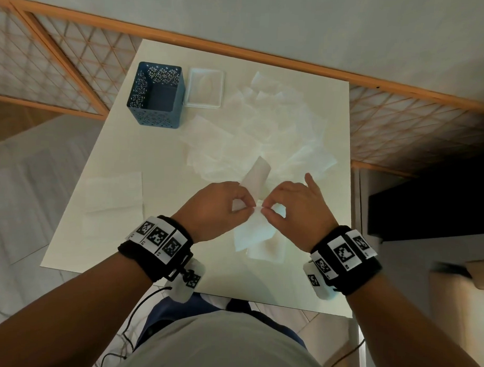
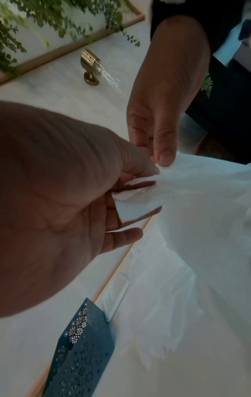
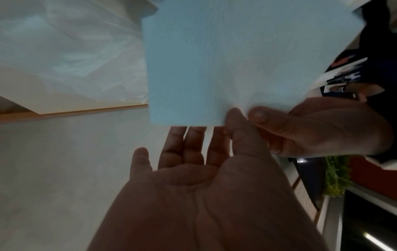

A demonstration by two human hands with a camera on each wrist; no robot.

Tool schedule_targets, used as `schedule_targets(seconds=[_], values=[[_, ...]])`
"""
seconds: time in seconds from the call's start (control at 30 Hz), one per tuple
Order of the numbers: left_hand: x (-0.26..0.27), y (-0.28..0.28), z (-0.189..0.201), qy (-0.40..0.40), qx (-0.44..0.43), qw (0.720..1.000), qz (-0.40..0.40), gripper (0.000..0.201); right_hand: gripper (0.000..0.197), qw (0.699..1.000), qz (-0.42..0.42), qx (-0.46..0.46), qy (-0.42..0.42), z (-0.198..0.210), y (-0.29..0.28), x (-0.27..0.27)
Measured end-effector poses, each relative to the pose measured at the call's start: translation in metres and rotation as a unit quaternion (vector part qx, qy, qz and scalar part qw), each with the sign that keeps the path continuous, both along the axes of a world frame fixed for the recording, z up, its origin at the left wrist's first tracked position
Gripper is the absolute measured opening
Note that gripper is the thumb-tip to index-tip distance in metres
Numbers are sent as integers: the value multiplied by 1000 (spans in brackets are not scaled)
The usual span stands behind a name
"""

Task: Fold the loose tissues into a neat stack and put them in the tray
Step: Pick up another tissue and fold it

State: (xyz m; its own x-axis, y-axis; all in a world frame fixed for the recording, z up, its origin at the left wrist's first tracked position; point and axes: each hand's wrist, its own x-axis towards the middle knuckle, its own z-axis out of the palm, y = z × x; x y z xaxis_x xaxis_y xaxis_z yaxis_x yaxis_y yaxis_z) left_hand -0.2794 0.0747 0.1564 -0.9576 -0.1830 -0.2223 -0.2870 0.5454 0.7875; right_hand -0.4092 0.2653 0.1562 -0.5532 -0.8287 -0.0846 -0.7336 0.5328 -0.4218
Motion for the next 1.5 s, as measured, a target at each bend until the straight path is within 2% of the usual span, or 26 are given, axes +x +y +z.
schedule_targets(seconds=[0.07, 0.13, 0.23, 0.33, 0.4, 0.47, 0.53, 0.6, 0.67, 0.73, 0.93, 1.13, 1.27, 1.37, 1.5], values=[[-3, -1, -5, 4, -2, 1000, 10, 7, 6, 1000, -20, 7, -14, -8, 1, 0], [-3, -5, -10, 8, 0, 999, 37, 9, 9, 992, -85, -16, -91, -17, 7, -2], [0, -13, -20, 9, 25, 996, 90, 7, 6, 952, -220, -49, -208, -36, 23, -5], [7, -20, -26, 0, 53, 992, 118, 4, 5, 869, -363, -78, -326, -67, 38, -2], [12, -22, -28, -11, 60, 990, 129, 5, 5, 784, -444, -107, -421, -88, 44, 4], [16, -23, -30, -22, 66, 988, 138, 6, 9, 703, -484, -143, -501, -101, 47, 11], [20, -23, -32, -33, 69, 987, 141, 6, 15, 658, -496, -166, -542, -108, 48, 17], [23, -24, -34, -38, 63, 987, 145, 6, 15, 638, -499, -183, -557, -113, 49, 20], [25, -24, -35, -40, 64, 986, 150, 6, 13, 635, -502, -184, -558, -119, 49, 21], [25, -24, -34, -40, 62, 986, 152, 6, 14, 645, -502, -173, -550, -126, 49, 21], [26, -24, -32, -38, 72, 984, 156, 7, 9, 691, -504, -118, -505, -145, 47, 21], [27, -22, -31, -35, 69, 985, 156, 8, 9, 764, -489, -48, -417, -157, 48, 19], [25, -20, -29, -34, 65, 986, 152, 8, 12, 801, -477, -15, -361, -159, 45, 14], [24, -17, -25, -32, 72, 986, 148, 8, 13, 820, -462, 5, -337, -159, 42, 11], [21, -13, -18, -22, 76, 987, 138, 7, 14, 831, -456, 17, -319, -159, 40, 12]])
